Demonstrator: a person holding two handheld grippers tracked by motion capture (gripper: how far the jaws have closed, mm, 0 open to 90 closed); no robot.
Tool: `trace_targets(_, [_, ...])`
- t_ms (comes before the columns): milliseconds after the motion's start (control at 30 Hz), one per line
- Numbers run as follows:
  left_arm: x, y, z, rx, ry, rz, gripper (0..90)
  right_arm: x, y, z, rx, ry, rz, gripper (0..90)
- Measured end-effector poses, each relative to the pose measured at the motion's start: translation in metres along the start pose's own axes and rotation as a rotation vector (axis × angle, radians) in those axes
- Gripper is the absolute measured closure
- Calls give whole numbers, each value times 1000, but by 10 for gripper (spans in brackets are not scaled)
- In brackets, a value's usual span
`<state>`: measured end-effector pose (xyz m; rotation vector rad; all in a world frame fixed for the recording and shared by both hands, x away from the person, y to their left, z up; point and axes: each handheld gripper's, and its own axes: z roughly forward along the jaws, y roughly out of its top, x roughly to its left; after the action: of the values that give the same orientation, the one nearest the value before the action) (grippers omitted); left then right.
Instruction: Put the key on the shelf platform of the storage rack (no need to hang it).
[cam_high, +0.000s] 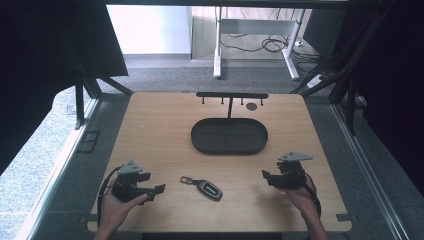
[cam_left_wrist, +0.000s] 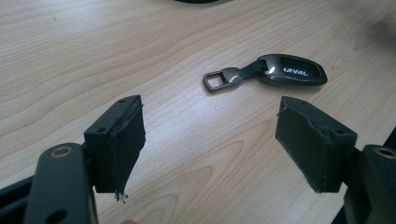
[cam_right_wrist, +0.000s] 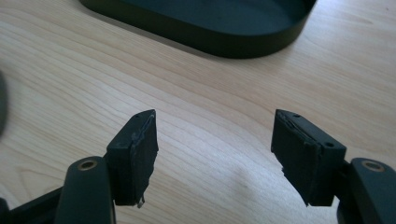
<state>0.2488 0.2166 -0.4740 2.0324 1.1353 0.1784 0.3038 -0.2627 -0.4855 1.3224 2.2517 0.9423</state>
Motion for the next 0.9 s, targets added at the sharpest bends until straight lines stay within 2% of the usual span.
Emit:
trace_targets(267, [-1, -1, 3, 6, -5, 3, 243, 10, 19, -4, 58, 39, -59, 347])
trace_targets(500, [0, -2, 5, 10, -8, -3, 243, 26, 42, -12, 116, 84, -100, 381])
trace_targets(667, [0, -3, 6, 13, -9, -6, 243, 32, 53, -15, 144, 89, -123, 386])
trace_targets(900, [1, -3, 6, 14, -12, -6, 243, 46, 70, -13, 184, 113, -166, 386])
